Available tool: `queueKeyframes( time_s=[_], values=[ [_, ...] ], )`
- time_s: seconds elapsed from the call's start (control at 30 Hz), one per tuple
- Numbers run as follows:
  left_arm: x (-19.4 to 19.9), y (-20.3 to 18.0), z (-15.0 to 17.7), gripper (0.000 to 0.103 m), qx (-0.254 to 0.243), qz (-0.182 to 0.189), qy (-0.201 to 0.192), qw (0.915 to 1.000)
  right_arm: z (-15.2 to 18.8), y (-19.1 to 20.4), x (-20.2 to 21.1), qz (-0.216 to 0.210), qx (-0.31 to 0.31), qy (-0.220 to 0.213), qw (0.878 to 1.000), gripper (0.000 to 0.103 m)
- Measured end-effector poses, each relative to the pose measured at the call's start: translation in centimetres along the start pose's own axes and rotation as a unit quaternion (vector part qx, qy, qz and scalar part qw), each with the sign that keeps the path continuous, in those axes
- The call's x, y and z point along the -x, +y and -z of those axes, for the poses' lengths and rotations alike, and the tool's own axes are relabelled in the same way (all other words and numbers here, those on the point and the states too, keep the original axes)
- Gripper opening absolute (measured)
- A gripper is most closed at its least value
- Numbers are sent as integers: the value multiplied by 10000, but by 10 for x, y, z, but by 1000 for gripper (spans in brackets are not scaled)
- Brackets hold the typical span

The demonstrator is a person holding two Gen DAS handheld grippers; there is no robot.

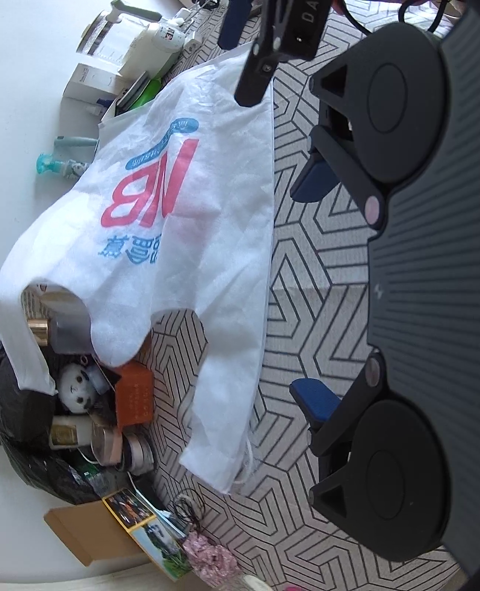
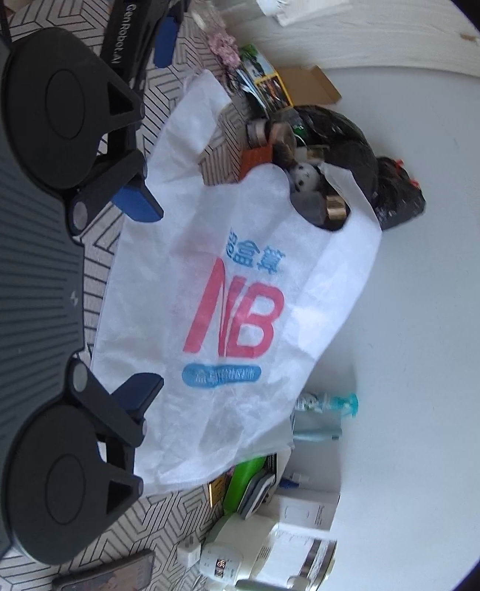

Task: Fold shopping bag
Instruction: 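Move the right tool toward the white bag's handle strap, then close the right gripper on the bag handle and lift it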

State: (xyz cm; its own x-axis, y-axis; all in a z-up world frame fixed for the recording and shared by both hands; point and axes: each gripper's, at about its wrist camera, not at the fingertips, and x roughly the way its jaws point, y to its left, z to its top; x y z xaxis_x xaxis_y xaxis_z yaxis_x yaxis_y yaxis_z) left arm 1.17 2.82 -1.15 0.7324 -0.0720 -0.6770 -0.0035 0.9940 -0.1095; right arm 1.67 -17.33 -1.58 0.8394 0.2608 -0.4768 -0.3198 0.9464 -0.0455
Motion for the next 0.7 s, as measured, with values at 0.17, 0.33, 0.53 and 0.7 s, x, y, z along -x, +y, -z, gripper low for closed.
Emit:
queueKeyframes(
  time_s=[0.17, 0.33, 0.53, 0.7],
  values=[
    [2, 38, -1, 103, 121, -177, -90, 9997, -10, 40, -10, -362, 483, 9, 9982, 53],
    [10, 85, -3, 103, 514, -605, -303, 9964, -30, 84, -41, -930, 1217, 414, 9873, 61],
    [4, 136, 0, 103, 1088, -808, -257, 9904, -51, 154, -85, -1374, 2373, 827, 9581, 70],
    [3, 164, 6, 103, 1394, -911, -167, 9859, -50, 175, -118, -1629, 2532, 1151, 9466, 66]
  ],
)
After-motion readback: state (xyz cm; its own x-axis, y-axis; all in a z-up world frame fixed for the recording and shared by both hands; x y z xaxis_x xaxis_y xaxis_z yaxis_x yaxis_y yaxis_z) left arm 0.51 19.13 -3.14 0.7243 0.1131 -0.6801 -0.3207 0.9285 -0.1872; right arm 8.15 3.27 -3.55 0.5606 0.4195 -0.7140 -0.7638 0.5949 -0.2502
